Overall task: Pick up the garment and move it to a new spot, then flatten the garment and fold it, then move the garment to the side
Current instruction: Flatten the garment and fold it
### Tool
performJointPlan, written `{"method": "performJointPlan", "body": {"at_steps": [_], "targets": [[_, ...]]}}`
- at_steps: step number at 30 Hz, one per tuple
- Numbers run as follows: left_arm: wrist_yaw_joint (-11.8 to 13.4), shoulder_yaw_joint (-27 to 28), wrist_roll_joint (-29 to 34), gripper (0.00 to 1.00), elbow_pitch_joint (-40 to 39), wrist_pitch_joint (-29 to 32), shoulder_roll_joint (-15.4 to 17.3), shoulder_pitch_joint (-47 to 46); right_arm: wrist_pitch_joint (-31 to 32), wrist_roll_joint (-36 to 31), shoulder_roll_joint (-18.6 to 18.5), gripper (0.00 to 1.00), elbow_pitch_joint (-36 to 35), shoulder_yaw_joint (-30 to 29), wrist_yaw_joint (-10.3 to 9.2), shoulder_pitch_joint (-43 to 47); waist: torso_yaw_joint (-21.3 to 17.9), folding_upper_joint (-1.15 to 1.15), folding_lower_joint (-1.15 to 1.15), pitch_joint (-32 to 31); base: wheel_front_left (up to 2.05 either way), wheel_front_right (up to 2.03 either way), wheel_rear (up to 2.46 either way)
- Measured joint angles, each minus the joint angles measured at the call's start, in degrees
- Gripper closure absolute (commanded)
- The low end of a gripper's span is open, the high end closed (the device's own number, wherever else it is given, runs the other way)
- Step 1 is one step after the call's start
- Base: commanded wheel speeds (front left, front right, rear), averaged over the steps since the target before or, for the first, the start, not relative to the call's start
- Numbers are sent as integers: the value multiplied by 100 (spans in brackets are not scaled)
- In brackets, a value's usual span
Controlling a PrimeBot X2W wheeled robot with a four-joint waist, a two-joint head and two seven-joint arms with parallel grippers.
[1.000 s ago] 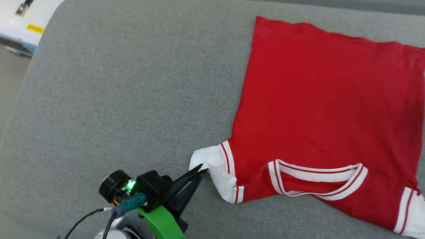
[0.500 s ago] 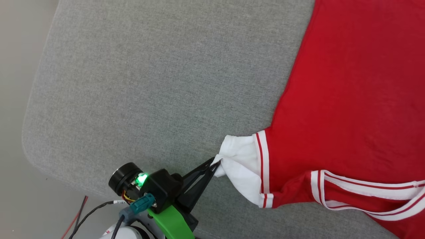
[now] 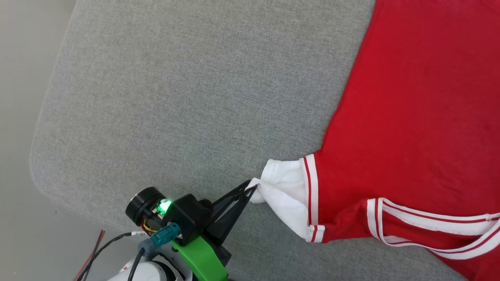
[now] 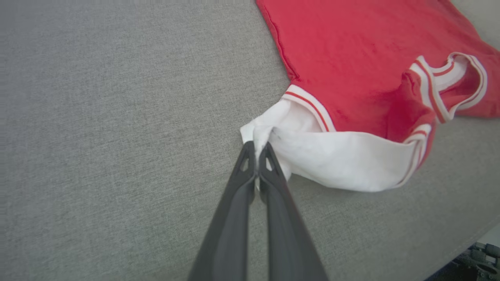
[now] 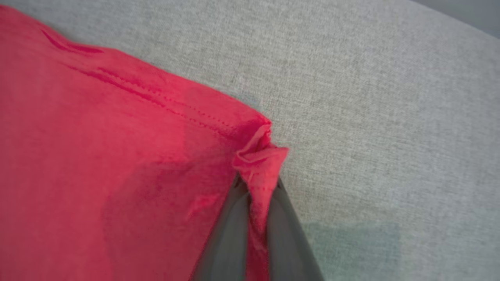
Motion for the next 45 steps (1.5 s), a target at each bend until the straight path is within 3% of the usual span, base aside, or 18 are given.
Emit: {"method": "performJointPlan", "body": {"at_steps": [12,22,35,45], "targets": [[68,46,-266,100,219,52,87,79,-593,314,109,100,413,127,7,1401,-320,0,-1,-965,0,0,0],[188,40,-497,100,476,21,168,478,-862,719,417,100,144,-444,7,2944,-768,0,-1,-1790,0,0,0],[258,137,-947,100,1110,-412,-56,844,-722,591,1158,100,-929,-1441,7,4870,-1422,0,-1,-2597,0,0,0],[261,211,-1069,100,1637,-689,-463,904,-653,178,1882,100,-1470,-1859,7,5597,-1680,0,-1,-2887,0,0,0]]}}
